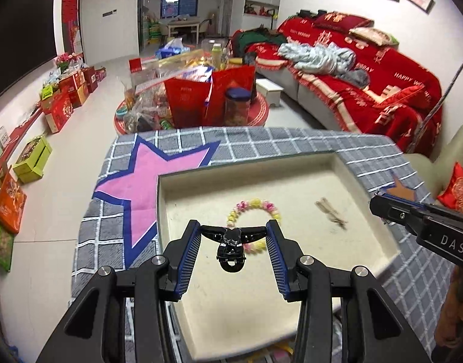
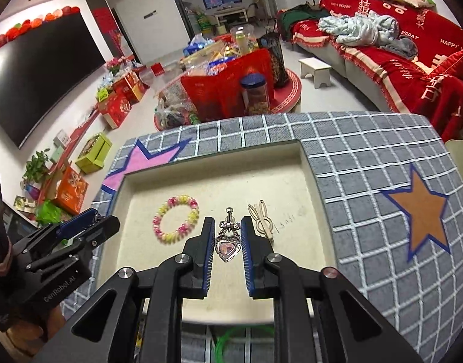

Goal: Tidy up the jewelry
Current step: 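Carry the claw clip and pendant into the tray while both tools open to release them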

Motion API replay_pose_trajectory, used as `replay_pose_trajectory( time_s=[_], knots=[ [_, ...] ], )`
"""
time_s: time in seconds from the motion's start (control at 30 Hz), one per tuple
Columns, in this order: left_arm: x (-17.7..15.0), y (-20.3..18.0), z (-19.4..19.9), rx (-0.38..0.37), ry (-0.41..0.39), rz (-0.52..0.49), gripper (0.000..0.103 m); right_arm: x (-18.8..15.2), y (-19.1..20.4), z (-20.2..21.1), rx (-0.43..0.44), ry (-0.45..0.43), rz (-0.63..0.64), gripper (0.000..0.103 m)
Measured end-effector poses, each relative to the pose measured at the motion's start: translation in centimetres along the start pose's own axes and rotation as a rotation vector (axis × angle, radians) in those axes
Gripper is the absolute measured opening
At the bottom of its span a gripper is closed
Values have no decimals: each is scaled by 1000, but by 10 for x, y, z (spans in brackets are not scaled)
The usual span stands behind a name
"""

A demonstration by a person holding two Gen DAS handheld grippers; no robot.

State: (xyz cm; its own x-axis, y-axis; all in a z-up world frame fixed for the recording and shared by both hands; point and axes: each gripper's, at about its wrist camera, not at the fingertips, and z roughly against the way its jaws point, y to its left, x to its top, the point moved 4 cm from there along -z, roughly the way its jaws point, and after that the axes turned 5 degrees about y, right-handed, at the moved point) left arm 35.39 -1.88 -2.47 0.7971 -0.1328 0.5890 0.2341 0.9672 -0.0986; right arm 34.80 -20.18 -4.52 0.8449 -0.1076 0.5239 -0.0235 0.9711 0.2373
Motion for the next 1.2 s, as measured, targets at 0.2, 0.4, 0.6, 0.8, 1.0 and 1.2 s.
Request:
replay_pose_trajectory(
  time_s=[0.2,0.4,0.6,0.8,1.0,1.2],
  knots=[
    [-5,4,-34,39,43,-4,62,-3,-4,-40,7,64,-9,19],
    [-10,-1,-52,67,72,-23,62,-7,-12,-64,-10,90,-19,19],
    [-14,-4,-61,101,79,-45,62,-9,-19,-73,-46,98,-15,19],
    [-16,-8,-64,120,80,-69,62,-10,-14,-74,-71,99,20,19],
    [-17,-12,-62,130,75,-86,62,-11,-13,-73,-56,109,9,33],
    [-18,-11,-56,125,59,-72,70,-6,-11,-51,-16,60,-9,55]
  ],
)
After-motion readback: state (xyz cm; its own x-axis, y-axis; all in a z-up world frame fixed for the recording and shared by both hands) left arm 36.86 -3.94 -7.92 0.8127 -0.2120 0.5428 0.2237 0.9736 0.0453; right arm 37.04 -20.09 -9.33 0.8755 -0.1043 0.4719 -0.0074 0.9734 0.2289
